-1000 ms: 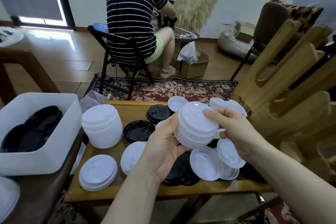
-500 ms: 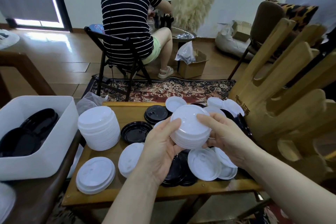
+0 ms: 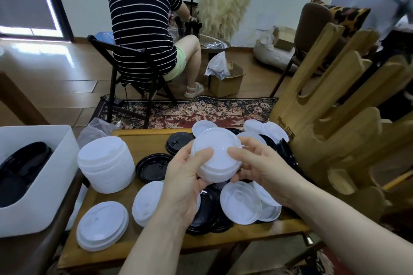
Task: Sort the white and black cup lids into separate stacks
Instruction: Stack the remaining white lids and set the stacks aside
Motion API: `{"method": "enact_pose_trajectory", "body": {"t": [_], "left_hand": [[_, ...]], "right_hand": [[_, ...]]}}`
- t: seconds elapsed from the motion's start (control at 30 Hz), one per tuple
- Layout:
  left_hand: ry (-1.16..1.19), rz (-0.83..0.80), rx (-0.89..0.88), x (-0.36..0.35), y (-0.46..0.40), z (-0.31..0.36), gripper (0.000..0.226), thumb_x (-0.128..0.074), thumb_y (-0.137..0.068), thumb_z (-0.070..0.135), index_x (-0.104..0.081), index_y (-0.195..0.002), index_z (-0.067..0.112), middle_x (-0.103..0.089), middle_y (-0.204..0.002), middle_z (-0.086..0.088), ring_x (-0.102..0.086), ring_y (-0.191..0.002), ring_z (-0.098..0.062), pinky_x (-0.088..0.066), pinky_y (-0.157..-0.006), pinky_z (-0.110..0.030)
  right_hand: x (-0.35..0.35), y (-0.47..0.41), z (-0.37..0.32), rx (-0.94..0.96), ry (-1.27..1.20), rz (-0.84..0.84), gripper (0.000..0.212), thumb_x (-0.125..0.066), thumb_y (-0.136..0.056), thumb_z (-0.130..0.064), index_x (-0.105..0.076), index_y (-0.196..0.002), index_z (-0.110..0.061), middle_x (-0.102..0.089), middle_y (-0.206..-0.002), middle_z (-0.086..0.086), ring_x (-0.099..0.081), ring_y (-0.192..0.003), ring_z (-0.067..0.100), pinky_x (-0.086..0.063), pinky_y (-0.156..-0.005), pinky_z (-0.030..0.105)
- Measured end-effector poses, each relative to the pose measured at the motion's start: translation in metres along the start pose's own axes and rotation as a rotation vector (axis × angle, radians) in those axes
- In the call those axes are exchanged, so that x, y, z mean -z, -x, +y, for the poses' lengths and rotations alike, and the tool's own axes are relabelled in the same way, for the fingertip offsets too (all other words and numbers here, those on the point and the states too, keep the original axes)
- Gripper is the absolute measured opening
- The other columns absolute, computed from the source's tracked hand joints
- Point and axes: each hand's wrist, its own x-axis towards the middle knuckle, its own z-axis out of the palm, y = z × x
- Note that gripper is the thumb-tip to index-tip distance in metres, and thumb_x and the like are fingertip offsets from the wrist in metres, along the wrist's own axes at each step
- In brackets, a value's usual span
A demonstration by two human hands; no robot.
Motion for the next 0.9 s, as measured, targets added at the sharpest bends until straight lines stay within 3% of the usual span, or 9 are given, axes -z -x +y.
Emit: {"method": "enact_pose_trajectory", "body": {"t": [0.1,0.2,0.27,0.33,0.4,0.47,0.53,0.67,0.9], "left_hand": [[-0.011,0.04,0.014,-0.001,-0.004,0.0,0.026,-0.062,-0.089,0.003,-0.068,-0.114,0.007,-0.076,-0.104,-0.013,-0.074,-0.085,-0.023,-0.059,-0.058,-0.029],[-0.02,0.045,0.023,0.0,-0.006,0.003,0.022,-0.061,-0.09,0.003,-0.069,-0.11,0.007,-0.077,-0.093,-0.008,-0.074,-0.077,-0.017,-0.059,-0.056,-0.028],[-0.024,0.047,0.029,0.002,-0.009,0.006,0.022,-0.061,-0.09,0.004,-0.069,-0.11,0.007,-0.077,-0.09,-0.005,-0.073,-0.075,-0.014,-0.059,-0.057,-0.028],[-0.032,0.043,0.034,0.003,-0.011,0.008,0.024,-0.063,-0.089,0.006,-0.069,-0.112,0.008,-0.077,-0.095,-0.005,-0.073,-0.078,-0.014,-0.06,-0.06,-0.029],[-0.049,0.022,0.028,0.003,-0.013,0.008,0.03,-0.066,-0.086,0.009,-0.068,-0.116,0.01,-0.076,-0.105,-0.007,-0.073,-0.086,-0.016,-0.06,-0.064,-0.031],[-0.072,-0.018,0.019,0.001,-0.013,0.008,0.044,-0.07,-0.077,0.018,-0.067,-0.12,0.012,-0.075,-0.112,-0.008,-0.073,-0.095,-0.019,-0.06,-0.069,-0.032],[-0.073,-0.047,0.018,-0.001,-0.014,0.008,0.051,-0.069,-0.072,0.023,-0.067,-0.121,0.011,-0.075,-0.113,-0.009,-0.072,-0.1,-0.022,-0.062,-0.074,-0.035],[-0.025,-0.078,0.037,-0.001,-0.016,0.007,0.051,-0.066,-0.075,0.022,-0.064,-0.125,0.01,-0.074,-0.116,-0.009,-0.068,-0.111,-0.027,-0.062,-0.082,-0.041],[0.003,-0.069,0.072,0.004,-0.022,0.008,0.054,-0.066,-0.077,0.022,-0.062,-0.129,0.009,-0.073,-0.119,-0.008,-0.069,-0.111,-0.027,-0.062,-0.083,-0.04]], "right_hand": [[0.003,0.001,-0.001,0.001,0.041,-0.035,0.051,-0.07,-0.079,-0.028,-0.056,-0.126,-0.013,-0.07,-0.096,0.005,-0.066,-0.078,0.018,-0.056,-0.067,0.031],[0.014,-0.001,-0.012,0.037,0.229,-0.058,0.045,-0.065,-0.079,-0.038,-0.061,-0.119,-0.017,-0.071,-0.101,0.001,-0.067,-0.083,0.014,-0.056,-0.07,0.027],[0.038,-0.018,-0.02,0.17,0.443,0.078,0.031,-0.063,-0.085,-0.039,-0.065,-0.112,-0.024,-0.069,-0.109,-0.004,-0.065,-0.089,0.009,-0.053,-0.074,0.023],[0.072,-0.044,-0.027,0.283,0.687,0.286,0.022,-0.063,-0.093,-0.027,-0.064,-0.115,-0.023,-0.066,-0.114,-0.006,-0.061,-0.095,0.007,-0.049,-0.086,0.025],[0.108,-0.07,-0.033,0.264,0.975,0.345,0.035,-0.063,-0.092,-0.015,-0.058,-0.127,-0.02,-0.06,-0.122,0.0,-0.055,-0.111,0.012,-0.043,-0.095,0.029],[0.135,-0.092,-0.036,0.126,1.273,0.244,0.054,-0.066,-0.088,-0.01,-0.048,-0.138,-0.019,-0.053,-0.135,0.006,-0.045,-0.126,0.021,-0.038,-0.104,0.034],[0.145,-0.105,-0.039,-0.007,1.417,0.098,0.069,-0.07,-0.085,-0.01,-0.039,-0.145,-0.021,-0.045,-0.144,0.007,-0.037,-0.133,0.024,-0.033,-0.108,0.037],[0.149,-0.12,-0.037,-0.162,1.532,-0.027,0.083,-0.078,-0.081,-0.022,-0.031,-0.15,-0.025,-0.035,-0.151,0.007,-0.029,-0.139,0.027,-0.028,-0.112,0.04],[0.16,-0.131,-0.024,-0.209,1.58,-0.031,0.086,-0.08,-0.078,-0.032,-0.03,-0.148,-0.034,-0.038,-0.144,0.005,-0.041,-0.131,0.031,-0.037,-0.107,0.037]]}}
